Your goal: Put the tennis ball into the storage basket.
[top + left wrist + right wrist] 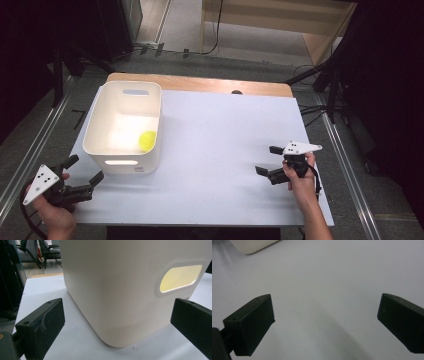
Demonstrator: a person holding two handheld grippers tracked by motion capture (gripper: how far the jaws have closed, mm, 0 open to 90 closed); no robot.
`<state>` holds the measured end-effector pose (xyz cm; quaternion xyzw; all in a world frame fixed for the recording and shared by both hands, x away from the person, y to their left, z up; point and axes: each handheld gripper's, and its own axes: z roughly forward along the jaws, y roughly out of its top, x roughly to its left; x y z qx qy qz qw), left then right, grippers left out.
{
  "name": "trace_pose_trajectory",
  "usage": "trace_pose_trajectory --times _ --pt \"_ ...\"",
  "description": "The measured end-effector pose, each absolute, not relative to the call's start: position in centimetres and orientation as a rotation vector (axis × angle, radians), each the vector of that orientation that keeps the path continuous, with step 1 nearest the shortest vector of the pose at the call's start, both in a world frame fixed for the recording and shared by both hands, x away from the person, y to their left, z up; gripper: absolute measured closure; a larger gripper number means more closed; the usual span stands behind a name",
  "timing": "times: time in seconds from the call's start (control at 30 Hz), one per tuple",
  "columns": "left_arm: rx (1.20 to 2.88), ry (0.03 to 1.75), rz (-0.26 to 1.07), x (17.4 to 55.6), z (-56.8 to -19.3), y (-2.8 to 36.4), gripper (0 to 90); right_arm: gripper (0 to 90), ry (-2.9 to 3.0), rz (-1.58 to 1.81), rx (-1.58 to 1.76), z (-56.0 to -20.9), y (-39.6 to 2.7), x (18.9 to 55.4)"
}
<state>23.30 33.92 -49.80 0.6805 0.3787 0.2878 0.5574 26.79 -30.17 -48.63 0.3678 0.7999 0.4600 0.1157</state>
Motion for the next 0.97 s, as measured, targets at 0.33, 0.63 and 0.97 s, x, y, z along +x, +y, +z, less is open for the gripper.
trace_pose_trajectory --times 0.33,0.63,0.97 --pt "1.606 0.894 0.679 23.3 -49.8 33.9 0.0 0.0 2.277 1.375 1.131 -49.7 -32.2 24.8" --pt "1.606 0.895 0.678 23.3 -49.8 33.9 0.0 0.0 2.167 1.452 1.193 -50.8 -34.8 22.6" --pt "1.610 0.896 0.674 23.4 -49.8 34.0 0.0 0.0 2.067 1.454 1.255 -51.3 -36.7 20.5"
